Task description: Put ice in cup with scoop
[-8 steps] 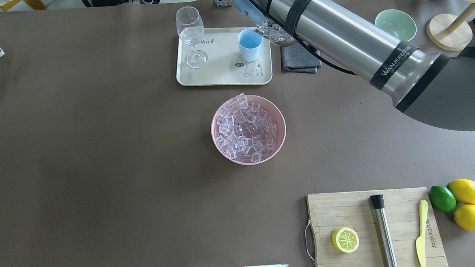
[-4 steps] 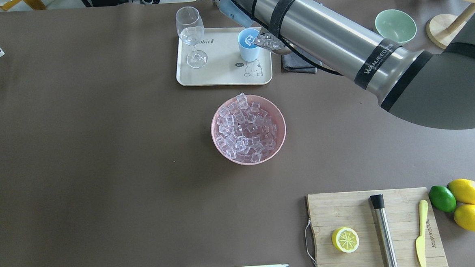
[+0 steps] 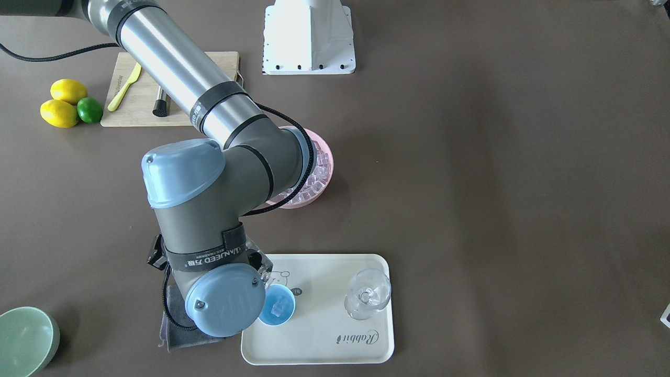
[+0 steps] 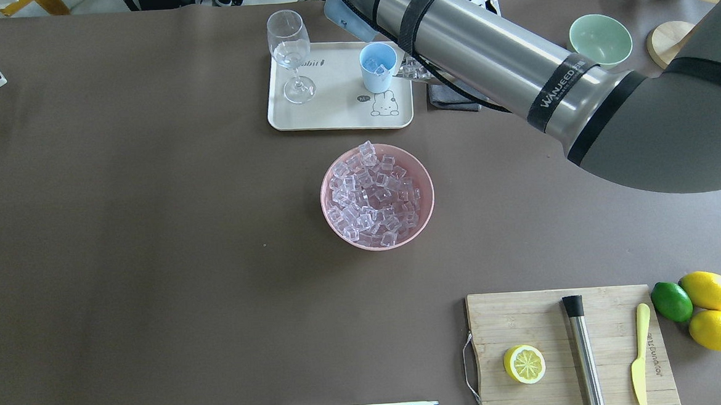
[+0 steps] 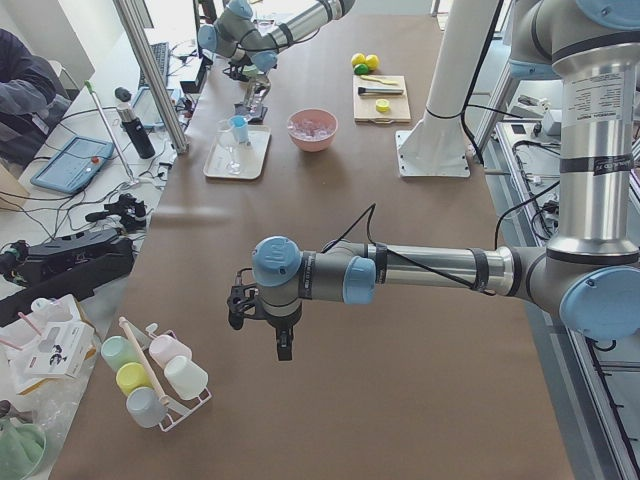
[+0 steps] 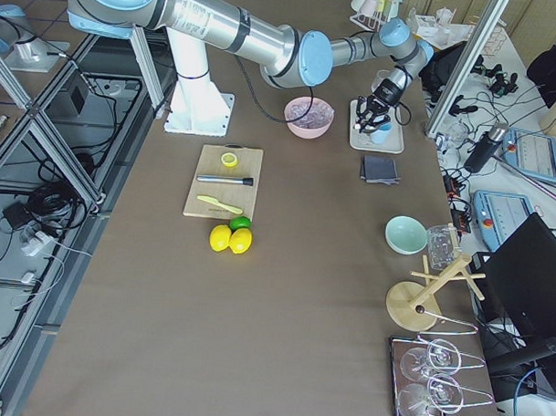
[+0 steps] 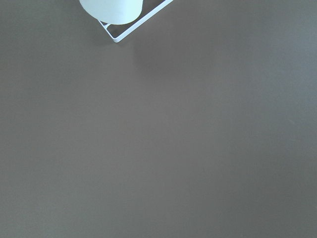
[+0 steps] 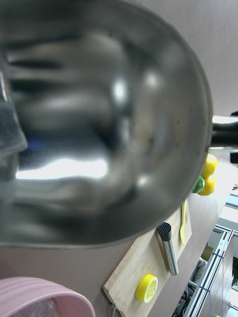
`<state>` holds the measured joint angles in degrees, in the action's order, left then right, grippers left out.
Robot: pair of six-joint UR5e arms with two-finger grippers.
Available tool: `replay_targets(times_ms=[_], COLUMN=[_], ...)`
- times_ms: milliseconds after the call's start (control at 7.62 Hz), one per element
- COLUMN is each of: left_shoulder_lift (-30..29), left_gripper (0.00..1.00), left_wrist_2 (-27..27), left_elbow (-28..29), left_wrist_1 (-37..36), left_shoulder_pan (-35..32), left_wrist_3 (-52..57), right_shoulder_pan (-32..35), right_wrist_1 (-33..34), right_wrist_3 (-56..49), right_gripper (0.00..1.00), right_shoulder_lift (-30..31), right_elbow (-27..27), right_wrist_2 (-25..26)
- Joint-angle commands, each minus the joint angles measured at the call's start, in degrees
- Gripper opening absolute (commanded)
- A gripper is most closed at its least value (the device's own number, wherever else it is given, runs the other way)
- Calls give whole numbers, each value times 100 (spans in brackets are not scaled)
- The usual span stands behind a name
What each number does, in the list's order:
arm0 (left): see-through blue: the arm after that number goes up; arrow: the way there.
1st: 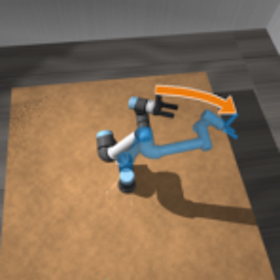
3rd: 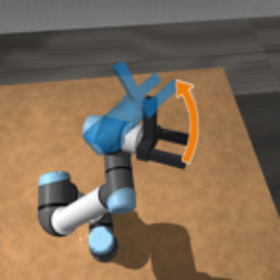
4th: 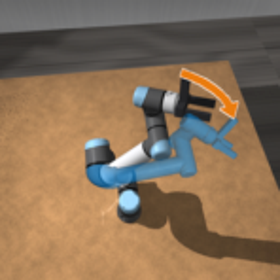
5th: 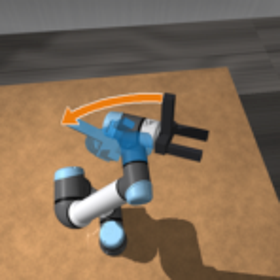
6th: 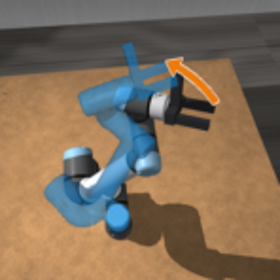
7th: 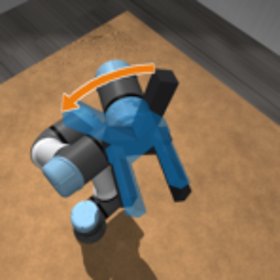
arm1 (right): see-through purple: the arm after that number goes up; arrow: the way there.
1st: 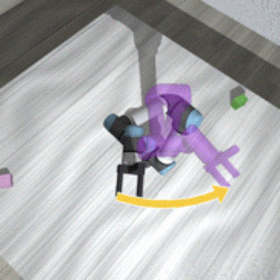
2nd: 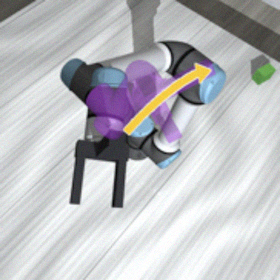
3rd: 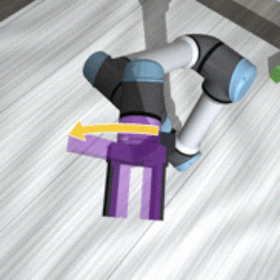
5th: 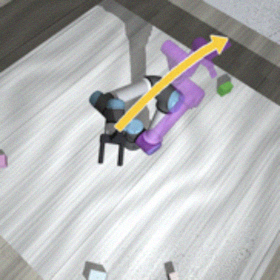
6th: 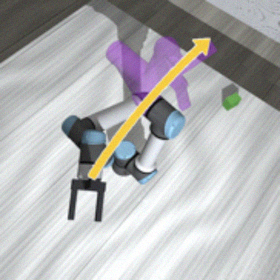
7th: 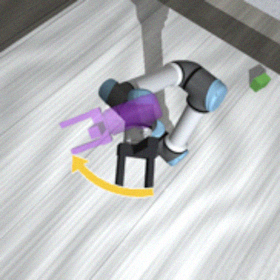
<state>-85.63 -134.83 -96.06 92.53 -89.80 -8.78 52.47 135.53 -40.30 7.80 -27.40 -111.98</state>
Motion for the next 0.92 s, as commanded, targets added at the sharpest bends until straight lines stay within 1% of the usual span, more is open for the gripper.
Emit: replay_targets(times_ms=[0, 393, 525, 787], left_shoulder_lift=[38, 47, 38, 38], left_gripper=[98, 98, 98, 98], left_wrist_2=[-9, -9, -9, -9], left_elbow=[43, 43, 26, 43], left_wrist_1=[28, 28, 28, 28], left_shoulder_pan=[-46, -37, -29, -20], left_wrist_3=[8, 8, 8, 8], right_shoulder_pan=[9, 78, 279, 351], right_wrist_1=[9, 18, 9, 9], right_wrist_3=[-13, -13, -13, -4], right_gripper=[0, 0, 0, 0], right_shoulder_lift=[-42, -60, -77, -121], right_elbow=[86, 86, 147, 209], right_wrist_2=[62, 71, 63, 19])
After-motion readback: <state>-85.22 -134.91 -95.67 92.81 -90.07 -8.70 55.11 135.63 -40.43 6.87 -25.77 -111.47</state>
